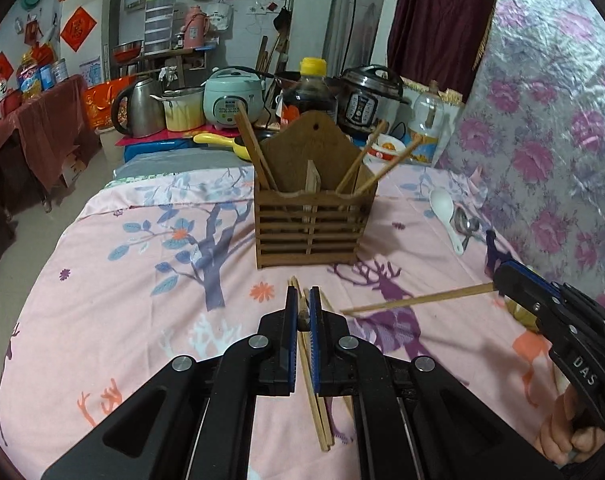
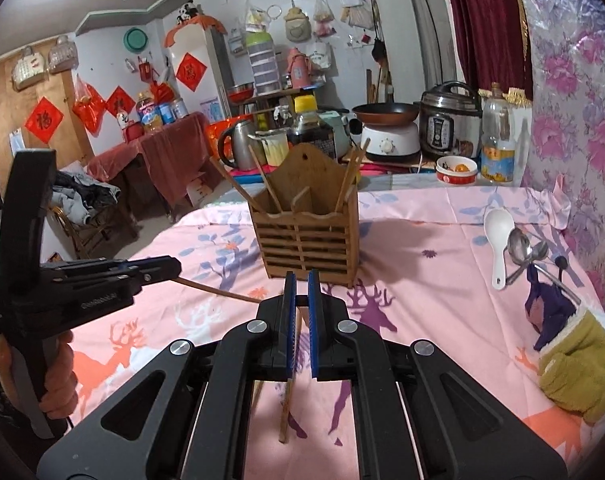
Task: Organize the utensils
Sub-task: 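Lift the left tool's chopstick into the holder while the right tool inserts its own, then open the left tool releasing its chopstick while the right tool releases its chopstick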
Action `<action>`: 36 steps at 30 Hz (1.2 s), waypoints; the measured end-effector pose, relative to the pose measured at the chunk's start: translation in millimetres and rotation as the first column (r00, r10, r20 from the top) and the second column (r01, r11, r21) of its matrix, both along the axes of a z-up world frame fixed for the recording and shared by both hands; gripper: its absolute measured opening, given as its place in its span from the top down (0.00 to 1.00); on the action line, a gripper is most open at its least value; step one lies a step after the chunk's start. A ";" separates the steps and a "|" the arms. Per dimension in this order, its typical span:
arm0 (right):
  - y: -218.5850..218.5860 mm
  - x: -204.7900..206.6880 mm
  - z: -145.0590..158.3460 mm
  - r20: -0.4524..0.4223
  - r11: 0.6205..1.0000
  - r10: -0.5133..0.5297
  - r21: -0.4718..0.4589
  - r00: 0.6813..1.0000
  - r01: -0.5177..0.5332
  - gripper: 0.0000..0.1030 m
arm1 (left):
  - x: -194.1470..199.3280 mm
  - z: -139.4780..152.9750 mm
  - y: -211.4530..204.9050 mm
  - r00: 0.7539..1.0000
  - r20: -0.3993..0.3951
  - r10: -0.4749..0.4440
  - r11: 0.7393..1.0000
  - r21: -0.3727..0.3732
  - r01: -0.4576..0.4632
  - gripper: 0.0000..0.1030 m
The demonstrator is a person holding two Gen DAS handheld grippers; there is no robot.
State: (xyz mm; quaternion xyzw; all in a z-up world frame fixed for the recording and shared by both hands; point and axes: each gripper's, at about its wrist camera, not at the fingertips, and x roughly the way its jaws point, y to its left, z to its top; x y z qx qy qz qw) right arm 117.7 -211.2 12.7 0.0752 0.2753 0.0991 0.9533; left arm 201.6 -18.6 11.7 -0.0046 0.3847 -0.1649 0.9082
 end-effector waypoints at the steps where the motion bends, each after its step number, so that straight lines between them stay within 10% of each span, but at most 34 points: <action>1: -0.1 3.2 6.1 0.012 1.000 0.000 0.005 1.000 0.000 0.94 | 2.4 4.2 0.9 1.000 0.007 0.001 1.000 -0.008 -0.001 0.94; 24: 6.9 93.9 112.3 0.284 0.997 -0.081 0.040 0.955 0.073 0.94 | 91.4 142.1 -23.7 0.959 0.276 0.061 0.997 -0.060 -0.046 0.94; 36: 1.3 168.3 76.9 0.278 0.988 -0.151 0.072 0.948 0.137 0.93 | 166.3 78.7 -19.6 0.975 0.195 0.110 0.992 -0.088 -0.095 0.94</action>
